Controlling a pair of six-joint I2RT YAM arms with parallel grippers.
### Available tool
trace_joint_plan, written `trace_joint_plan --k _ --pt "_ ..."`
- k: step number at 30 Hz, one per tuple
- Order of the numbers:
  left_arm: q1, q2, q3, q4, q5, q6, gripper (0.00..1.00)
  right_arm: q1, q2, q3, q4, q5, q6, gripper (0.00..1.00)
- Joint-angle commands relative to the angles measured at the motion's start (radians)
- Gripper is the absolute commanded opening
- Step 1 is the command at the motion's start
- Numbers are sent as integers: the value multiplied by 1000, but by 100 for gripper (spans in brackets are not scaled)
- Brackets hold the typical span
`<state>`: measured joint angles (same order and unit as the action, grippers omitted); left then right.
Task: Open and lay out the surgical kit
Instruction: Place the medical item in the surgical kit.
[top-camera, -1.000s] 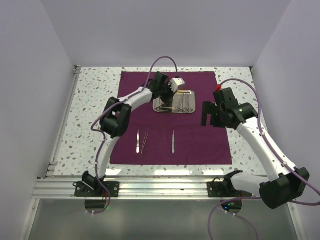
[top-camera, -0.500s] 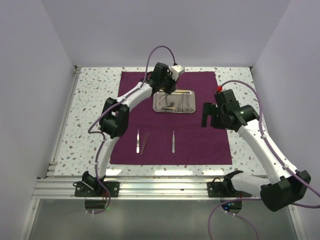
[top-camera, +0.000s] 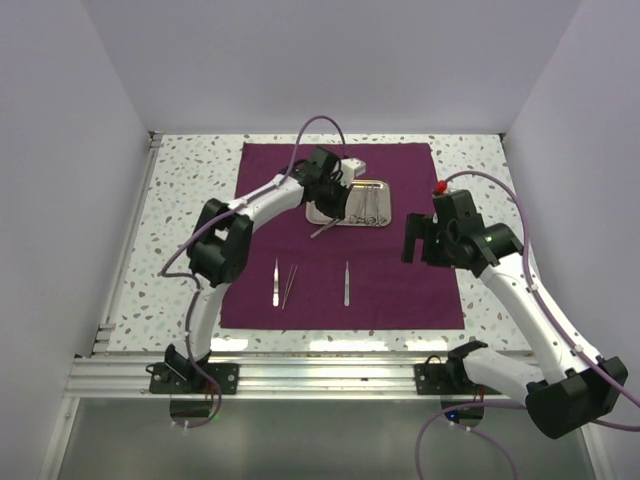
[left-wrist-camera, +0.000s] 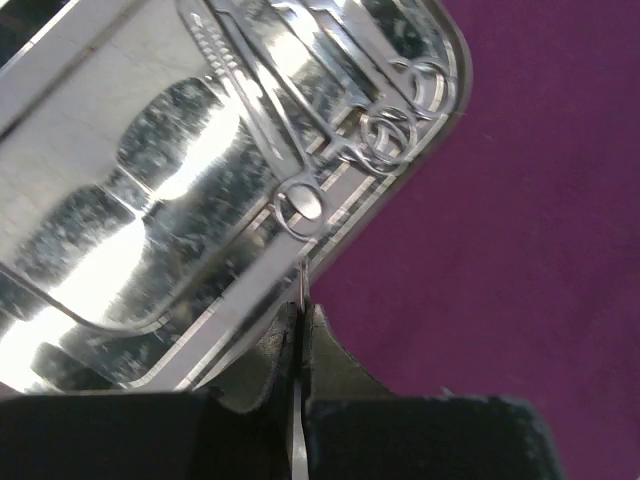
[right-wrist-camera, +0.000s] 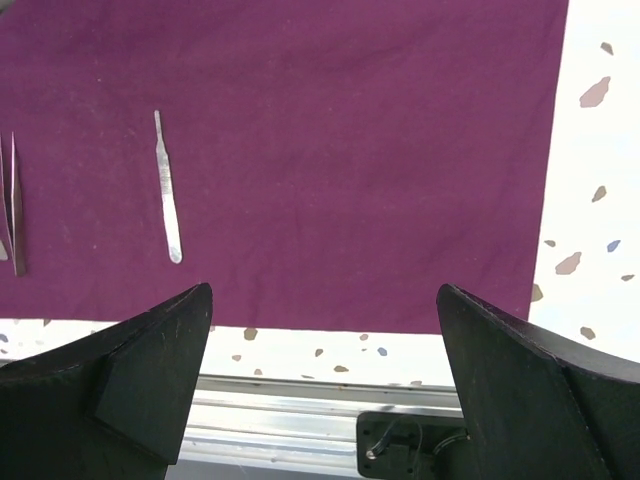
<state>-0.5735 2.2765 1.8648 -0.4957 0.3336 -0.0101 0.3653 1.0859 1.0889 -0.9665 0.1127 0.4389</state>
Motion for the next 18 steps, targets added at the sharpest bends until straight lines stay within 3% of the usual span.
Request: trace_joint_plan --k 1,9,18 --pt "-35 -221 -77 46 -13 -102 0 -3 -41 -32 48 -48 20 99" --pt "-35 -509 -214 -24 -235 -211 0 -5 -112 -113 84 -99 35 98" --pt "-74 -808 -662 -14 -481 -504 0 -3 -161 -132 55 -110 29 98"
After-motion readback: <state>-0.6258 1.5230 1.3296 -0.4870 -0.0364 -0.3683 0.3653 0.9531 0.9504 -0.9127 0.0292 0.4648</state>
